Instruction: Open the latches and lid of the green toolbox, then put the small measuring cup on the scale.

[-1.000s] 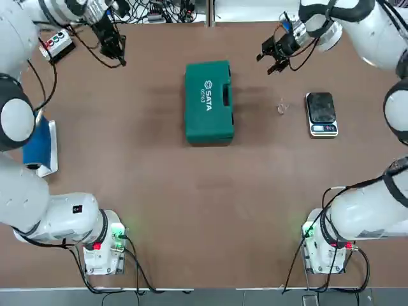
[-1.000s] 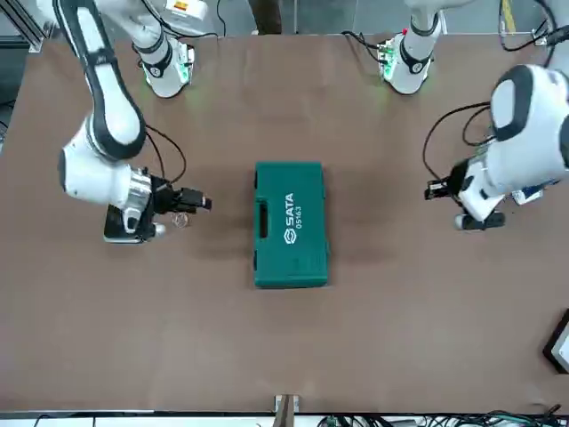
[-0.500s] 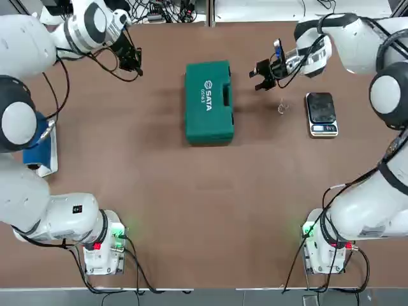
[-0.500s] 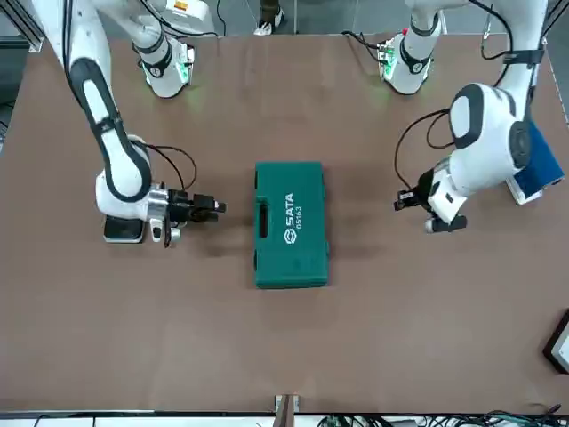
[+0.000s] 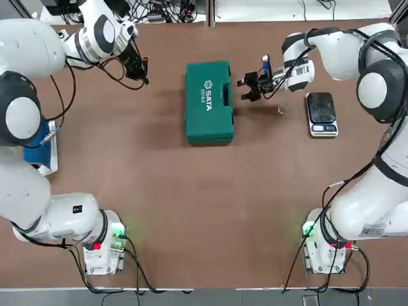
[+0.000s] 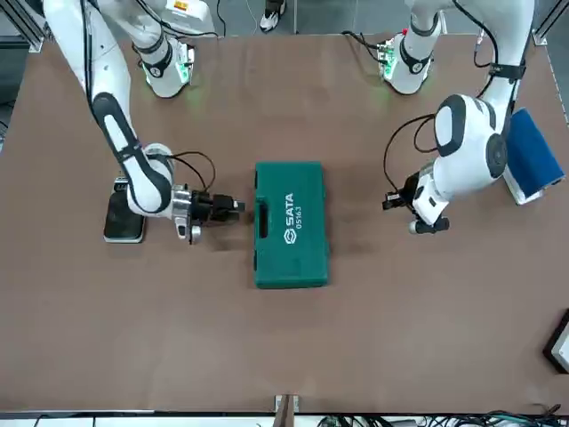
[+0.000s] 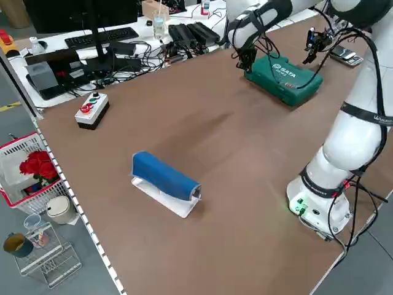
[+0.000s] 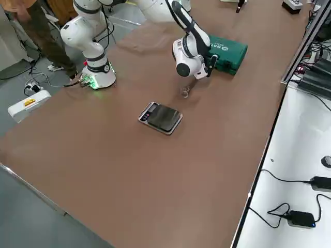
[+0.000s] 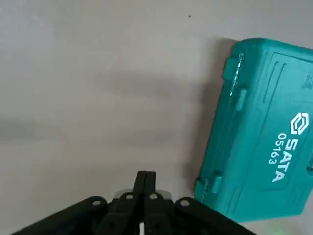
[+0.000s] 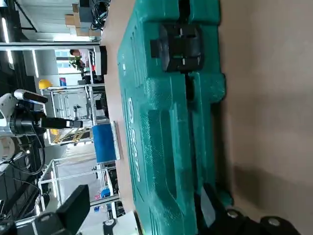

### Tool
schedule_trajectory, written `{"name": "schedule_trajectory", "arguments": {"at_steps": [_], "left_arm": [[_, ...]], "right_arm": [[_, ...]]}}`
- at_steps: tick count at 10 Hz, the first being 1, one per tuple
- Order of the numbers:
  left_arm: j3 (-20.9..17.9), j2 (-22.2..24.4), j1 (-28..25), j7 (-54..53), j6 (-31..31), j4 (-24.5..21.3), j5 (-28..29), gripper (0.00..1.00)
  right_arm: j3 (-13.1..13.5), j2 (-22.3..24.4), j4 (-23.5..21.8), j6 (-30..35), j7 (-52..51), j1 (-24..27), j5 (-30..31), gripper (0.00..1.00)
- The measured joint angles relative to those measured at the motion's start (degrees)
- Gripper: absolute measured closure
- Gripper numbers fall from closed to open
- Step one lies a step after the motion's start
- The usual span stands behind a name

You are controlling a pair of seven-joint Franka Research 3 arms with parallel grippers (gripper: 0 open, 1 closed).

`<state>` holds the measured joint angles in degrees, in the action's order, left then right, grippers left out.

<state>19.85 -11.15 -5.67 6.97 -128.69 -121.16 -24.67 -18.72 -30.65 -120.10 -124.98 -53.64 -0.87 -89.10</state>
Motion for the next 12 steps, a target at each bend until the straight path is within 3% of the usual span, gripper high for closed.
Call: {"name": "schedule_trajectory", "arguments": {"at_steps": [3, 5, 12], "left_arm": [[0.1, -3.4, 1.3, 0.0, -4.9, -0.2, 0.0, 0.99], [0.1, -3.8, 1.4, 0.1, -5.2, -0.2, 0.0, 0.99], [0.1, -4.0, 1.4, 0.3, -5.3, -0.2, -0.1, 0.99]], "right_arm": [[-1.4, -0.3, 0.3, -2.3, 0.0, -0.2, -1.9, 0.01], [-3.0, -1.3, 1.5, -5.5, 0.0, -0.4, -3.0, 0.01], [-4.0, -4.1, 3.2, -9.3, -0.2, -1.5, -3.6, 0.07]]}}
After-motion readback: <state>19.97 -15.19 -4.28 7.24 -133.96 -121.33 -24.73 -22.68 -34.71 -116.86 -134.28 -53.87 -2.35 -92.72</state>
